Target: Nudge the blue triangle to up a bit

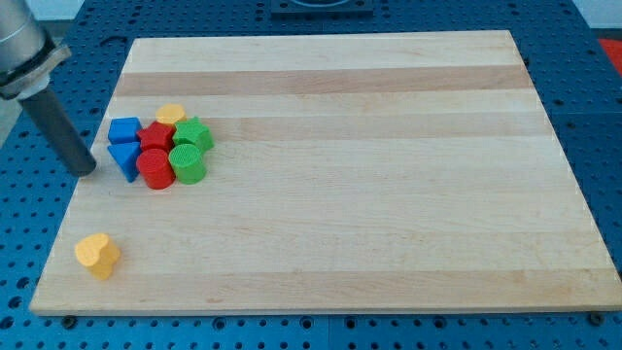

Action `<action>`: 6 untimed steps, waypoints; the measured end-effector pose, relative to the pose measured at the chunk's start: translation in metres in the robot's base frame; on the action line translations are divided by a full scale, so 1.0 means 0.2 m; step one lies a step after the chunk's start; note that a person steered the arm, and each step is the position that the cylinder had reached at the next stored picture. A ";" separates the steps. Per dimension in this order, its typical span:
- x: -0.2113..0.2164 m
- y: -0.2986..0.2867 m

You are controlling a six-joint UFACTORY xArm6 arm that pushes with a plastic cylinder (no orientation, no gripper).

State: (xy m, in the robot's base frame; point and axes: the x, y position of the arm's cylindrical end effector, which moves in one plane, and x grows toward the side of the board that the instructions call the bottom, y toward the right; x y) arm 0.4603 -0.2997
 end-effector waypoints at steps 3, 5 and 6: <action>0.18 0.05; 0.14 0.14; 0.09 0.14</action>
